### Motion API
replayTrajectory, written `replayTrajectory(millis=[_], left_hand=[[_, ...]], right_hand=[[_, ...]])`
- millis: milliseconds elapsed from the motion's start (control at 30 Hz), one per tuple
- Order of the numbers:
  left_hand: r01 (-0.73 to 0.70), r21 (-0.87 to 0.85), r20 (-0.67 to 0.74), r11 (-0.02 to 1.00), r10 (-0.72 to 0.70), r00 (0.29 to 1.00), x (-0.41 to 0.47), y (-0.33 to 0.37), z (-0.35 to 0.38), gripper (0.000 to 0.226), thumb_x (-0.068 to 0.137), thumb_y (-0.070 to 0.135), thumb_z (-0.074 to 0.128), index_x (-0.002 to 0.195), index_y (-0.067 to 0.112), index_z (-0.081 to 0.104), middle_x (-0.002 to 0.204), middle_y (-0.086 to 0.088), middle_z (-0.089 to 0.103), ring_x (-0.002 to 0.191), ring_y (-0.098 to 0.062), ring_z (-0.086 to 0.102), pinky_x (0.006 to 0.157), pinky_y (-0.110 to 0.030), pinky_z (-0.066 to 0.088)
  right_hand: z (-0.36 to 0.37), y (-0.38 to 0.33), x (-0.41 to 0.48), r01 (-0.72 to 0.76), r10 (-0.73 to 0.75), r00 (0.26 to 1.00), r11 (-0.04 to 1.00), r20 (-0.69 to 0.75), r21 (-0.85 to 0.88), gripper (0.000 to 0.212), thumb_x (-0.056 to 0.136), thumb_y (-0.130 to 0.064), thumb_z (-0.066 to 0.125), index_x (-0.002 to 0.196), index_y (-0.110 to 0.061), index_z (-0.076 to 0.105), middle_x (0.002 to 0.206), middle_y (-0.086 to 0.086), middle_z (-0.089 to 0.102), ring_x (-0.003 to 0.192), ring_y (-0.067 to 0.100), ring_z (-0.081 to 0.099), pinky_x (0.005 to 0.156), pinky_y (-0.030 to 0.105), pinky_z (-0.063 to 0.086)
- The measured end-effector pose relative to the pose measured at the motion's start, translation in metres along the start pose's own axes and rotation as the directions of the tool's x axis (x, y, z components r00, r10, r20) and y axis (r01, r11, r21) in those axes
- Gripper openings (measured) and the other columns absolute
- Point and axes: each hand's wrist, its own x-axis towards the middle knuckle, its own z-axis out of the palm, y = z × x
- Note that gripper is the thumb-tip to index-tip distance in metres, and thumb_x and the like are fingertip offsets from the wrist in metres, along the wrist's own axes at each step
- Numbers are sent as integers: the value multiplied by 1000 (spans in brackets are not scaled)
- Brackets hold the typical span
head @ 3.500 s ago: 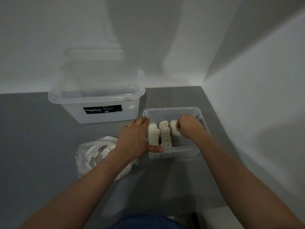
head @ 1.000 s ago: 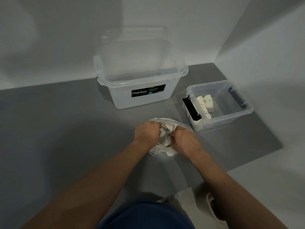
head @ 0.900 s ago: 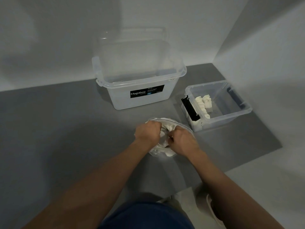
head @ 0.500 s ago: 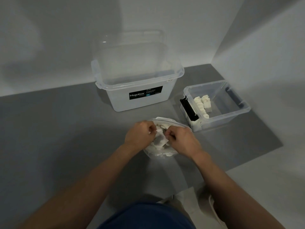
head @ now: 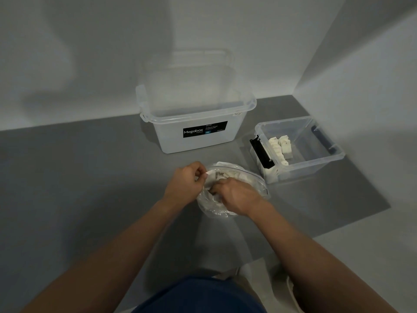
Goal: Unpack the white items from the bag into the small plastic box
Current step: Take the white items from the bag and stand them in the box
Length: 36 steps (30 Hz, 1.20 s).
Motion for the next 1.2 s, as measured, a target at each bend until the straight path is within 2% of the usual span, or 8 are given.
replayTrajectory(millis=[133,267,367,467,733,1000,1100,1200], left_hand=[[-15,-28,13,999,16,1000,-4,3,-7,2,88,22,66,88,20,66,79,9,69,70,-9,66,72,-34,56],[-3,-73,-31,997,0,1000,-5,3,-16,4,89,24,68,87,20,66,79,10,69,76,-6,65,74,-29,55],[-10,-147,-31,989,6,999,-4,4,-23,7,90,25,67,86,21,64,81,12,68,79,-3,65,75,-23,53],[-24,-199,-11,980,23,1000,1,12,-26,7,92,28,65,87,25,60,86,14,69,84,-2,65,78,-23,52],[164,-497,141,852,-108,984,3,39,-23,7,96,16,57,90,19,55,101,-7,68,96,-24,68,71,-41,63],[382,-756,334,532,-188,924,0,63,-20,6,99,9,53,94,11,52,88,-10,68,74,-26,69,80,-48,60],[371,-742,336,558,-170,927,3,70,-14,5,98,8,55,96,10,52,75,-6,63,66,-18,63,83,-45,59],[347,-738,317,579,-156,936,9,79,-8,6,97,7,57,95,9,52,82,-14,61,79,-26,64,78,-36,61]], right_hand=[[-3,4,1,4,-5,999,1000,41,3,26,93,-22,55,111,-31,71,126,-9,65,108,21,64,79,36,55],[-17,12,-11,-103,126,987,972,-97,213,20,89,-27,58,99,-31,74,93,-7,73,89,15,67,77,34,55],[-29,15,-26,-131,317,918,810,-238,572,8,92,-31,68,96,-30,75,85,-13,75,82,4,70,80,31,57],[-39,10,-37,-21,395,881,583,-261,812,11,92,-24,73,100,-27,80,87,-8,78,85,14,74,86,41,60],[-64,2,-40,74,385,849,590,-361,804,13,93,-19,72,103,-21,80,86,-11,77,83,9,73,82,33,60],[-66,14,-42,17,402,844,642,-355,767,13,94,-21,71,102,-22,80,85,-15,76,83,8,73,84,42,60],[-71,22,-44,6,396,841,675,-369,738,12,93,-22,71,101,-24,80,82,-16,75,79,7,72,81,40,60],[-82,33,-48,11,391,844,674,-369,739,14,92,-23,72,104,-25,79,86,-15,76,83,6,72,84,37,60]])
